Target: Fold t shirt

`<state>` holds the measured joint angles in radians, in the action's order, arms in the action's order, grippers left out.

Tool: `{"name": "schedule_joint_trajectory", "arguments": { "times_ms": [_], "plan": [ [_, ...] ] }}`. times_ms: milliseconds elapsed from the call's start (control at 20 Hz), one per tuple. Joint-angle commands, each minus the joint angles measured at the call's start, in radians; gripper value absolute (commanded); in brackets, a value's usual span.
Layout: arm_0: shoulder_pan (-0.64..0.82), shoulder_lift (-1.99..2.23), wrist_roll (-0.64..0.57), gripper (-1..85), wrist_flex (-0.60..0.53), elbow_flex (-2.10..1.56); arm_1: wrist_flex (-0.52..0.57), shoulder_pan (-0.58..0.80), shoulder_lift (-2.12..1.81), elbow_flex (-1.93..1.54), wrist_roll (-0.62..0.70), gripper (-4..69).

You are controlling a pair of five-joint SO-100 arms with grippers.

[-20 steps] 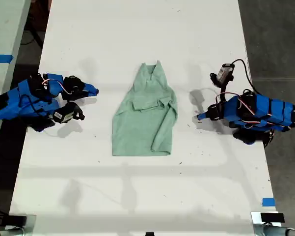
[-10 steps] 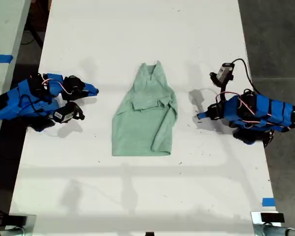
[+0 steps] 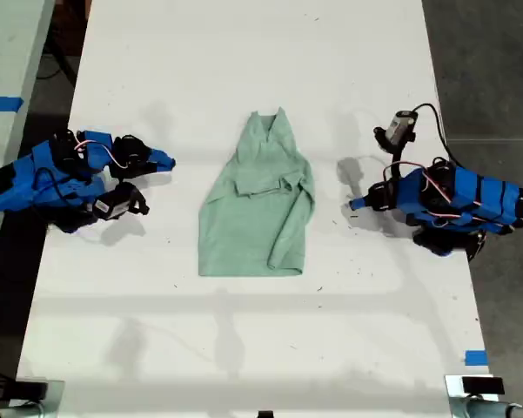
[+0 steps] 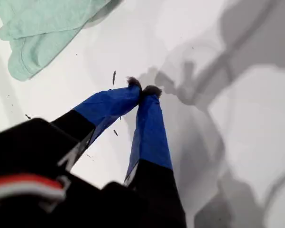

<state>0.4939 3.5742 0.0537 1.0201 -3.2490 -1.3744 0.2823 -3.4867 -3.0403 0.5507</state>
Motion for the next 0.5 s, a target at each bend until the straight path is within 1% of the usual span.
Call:
{"name": "schedule_joint_trajectory", "arguments": {
  "times_ms": [0, 250, 450],
  "plan": [
    [0.023, 0.003, -0.006, -0.1, -0.003, -0.043, 0.0, -0.023, -0.014, -0.051, -0.032, 2.2],
    [0.029, 0.003, -0.006, -0.2, -0.003, -0.043, 0.0, -0.014, -0.014, -0.051, 0.026, 2.2],
    [0.028, 0.003, 0.0, -0.2, -0.003, -0.043, 0.0, -0.014, -0.014, -0.051, 0.034, 2.2]
  ]
}}
